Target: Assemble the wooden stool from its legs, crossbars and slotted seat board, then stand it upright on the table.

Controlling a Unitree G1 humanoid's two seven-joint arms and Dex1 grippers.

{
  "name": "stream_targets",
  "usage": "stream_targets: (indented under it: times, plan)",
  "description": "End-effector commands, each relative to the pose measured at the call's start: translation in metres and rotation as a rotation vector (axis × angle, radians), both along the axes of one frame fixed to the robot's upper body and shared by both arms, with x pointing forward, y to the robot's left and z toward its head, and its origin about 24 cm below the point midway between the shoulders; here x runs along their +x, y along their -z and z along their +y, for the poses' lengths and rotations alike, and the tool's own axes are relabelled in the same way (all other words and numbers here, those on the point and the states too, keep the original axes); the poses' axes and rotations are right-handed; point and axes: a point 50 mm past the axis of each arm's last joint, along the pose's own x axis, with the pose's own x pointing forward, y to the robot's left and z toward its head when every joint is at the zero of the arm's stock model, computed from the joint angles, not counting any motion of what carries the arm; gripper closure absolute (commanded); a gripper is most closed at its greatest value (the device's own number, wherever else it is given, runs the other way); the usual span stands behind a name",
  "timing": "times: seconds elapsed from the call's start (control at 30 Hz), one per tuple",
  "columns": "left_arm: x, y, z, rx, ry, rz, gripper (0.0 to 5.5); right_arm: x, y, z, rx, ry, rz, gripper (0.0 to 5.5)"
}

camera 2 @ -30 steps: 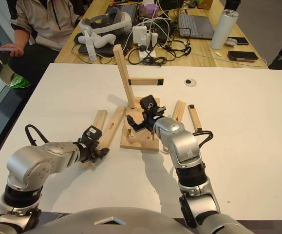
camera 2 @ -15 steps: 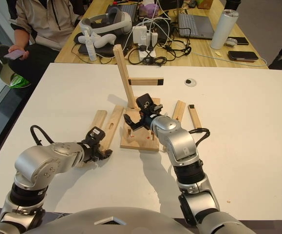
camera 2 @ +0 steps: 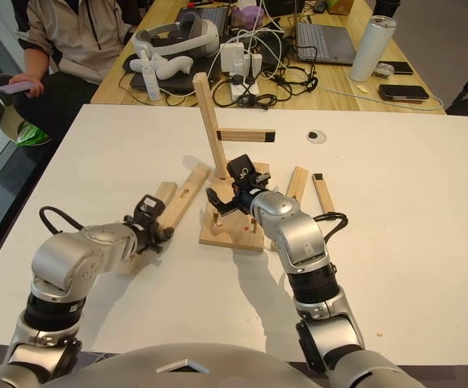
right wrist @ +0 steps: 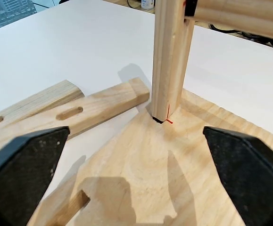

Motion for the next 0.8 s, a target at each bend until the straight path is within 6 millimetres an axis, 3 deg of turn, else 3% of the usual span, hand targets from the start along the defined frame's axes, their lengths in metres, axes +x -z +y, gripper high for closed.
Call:
stream_targets:
  times: [0.03,0.17,0.4,0.7,0.8]
  plan:
    - [0.03,-0.032,0.009,-0.008,-0.102,-0.178,3.44,0.009,-0.013,-0.002,0.022,0.015,-0.053,0.1]
    - [0.048,-0.061,0.023,-0.01,-0.172,-0.297,3.44,0.016,-0.022,-0.006,0.066,0.04,-0.089,0.1]
    - [0.052,-0.074,0.041,0.017,-0.163,-0.315,3.44,0.017,-0.025,-0.006,0.096,0.048,-0.086,0.1]
    - [-0.025,-0.042,0.06,0.021,0.143,0.096,3.44,0.009,-0.018,-0.007,0.101,0.072,-0.058,0.1]
    - [-0.041,-0.033,0.064,0.05,0.209,0.193,3.44,0.008,-0.018,-0.005,0.102,0.065,-0.055,0.1]
